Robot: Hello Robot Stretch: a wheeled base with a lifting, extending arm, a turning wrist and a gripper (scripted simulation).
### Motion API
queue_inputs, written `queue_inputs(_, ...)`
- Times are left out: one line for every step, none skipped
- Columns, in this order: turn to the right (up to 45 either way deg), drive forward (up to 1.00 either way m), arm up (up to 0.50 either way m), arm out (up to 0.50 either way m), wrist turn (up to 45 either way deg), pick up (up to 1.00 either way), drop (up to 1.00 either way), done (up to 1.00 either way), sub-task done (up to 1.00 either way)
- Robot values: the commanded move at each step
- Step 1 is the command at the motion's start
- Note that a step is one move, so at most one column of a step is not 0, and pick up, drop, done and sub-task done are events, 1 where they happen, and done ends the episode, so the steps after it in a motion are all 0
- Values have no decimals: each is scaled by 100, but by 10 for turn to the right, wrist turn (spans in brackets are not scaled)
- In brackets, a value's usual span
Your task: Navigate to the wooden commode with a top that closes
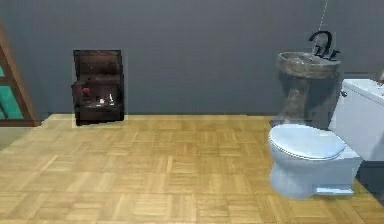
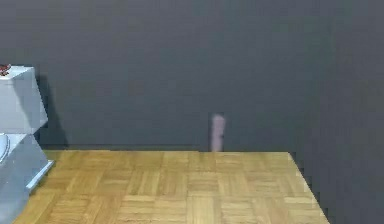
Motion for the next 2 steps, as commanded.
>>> queue_inputs(-60, 0, 0, 0, 0, 0, 0, 0, 0)
queue_inputs(0, 100, 0, 0, 0, 0, 0, 0, 0)
